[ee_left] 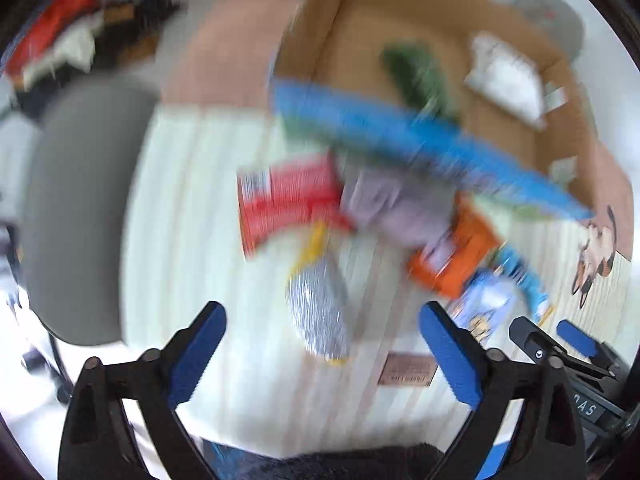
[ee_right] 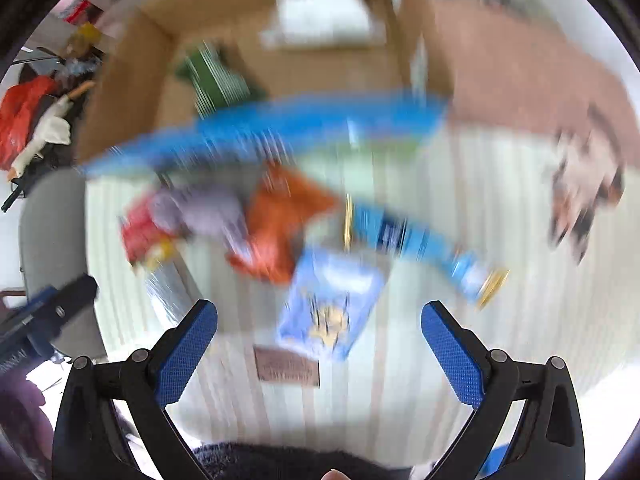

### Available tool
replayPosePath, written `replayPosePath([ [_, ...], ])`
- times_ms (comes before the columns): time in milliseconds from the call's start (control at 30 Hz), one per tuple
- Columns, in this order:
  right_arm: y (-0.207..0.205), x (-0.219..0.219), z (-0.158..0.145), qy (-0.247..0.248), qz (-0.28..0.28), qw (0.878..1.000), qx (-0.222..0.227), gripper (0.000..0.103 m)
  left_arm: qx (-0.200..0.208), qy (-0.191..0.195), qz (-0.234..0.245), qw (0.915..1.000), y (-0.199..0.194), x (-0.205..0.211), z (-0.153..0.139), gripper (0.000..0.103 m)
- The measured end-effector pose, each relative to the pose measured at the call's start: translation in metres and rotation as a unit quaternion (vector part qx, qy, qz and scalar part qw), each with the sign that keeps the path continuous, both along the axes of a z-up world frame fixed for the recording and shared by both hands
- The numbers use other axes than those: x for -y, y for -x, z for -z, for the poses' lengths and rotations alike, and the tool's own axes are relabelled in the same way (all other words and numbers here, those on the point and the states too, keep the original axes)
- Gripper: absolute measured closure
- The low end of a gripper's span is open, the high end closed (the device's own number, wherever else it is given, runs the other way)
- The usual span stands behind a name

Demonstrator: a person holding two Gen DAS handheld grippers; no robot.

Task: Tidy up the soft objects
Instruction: 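Grasp the blue tissue pack with the right tool while the left tool grasps the silver scrubber, then place both held items into the box and release them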

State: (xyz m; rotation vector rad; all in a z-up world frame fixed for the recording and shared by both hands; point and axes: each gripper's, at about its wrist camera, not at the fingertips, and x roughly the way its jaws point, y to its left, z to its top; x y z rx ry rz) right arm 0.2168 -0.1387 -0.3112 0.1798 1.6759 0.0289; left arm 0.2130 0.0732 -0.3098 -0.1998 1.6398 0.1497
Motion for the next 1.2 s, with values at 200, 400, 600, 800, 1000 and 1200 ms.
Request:
replayPosePath([
  [200,0.016,0.005,0.046,-0.015,0.039,0.998,-0.041,0.0,-0.072,0.036,-0.036,0.9961,0.01,-0.01,0.08,0.021],
  [400,0.015,0.005,0.071,-0.011,0.058,0.996,-0.067,0.0,-0.102,0.04,-0.045,0.993,0.017,-0.011,0.113,0.042],
  [600,0.021,0.007,0.087,-0.005,0.07,0.994,-0.083,0.008,-0.083,0.013,-0.025,0.9962,0.029,-0.007,0.114,0.051],
  [800,0.038,-0.002,0.085,0.01,0.043,0.996,-0.078,0.051,-0.072,-0.008,0.005,0.9973,0.037,0.009,0.108,0.053],
  [1000,0.067,-0.011,0.065,-0.003,0.001,0.998,-0.068,0.063,-0.053,0.003,0.034,0.998,0.058,0.019,0.09,0.053],
  [1200,0.088,-0.014,0.026,-0.043,-0.013,0.998,-0.048,0.066,-0.017,0.029,0.059,0.9977,0.073,0.034,0.051,0.053],
])
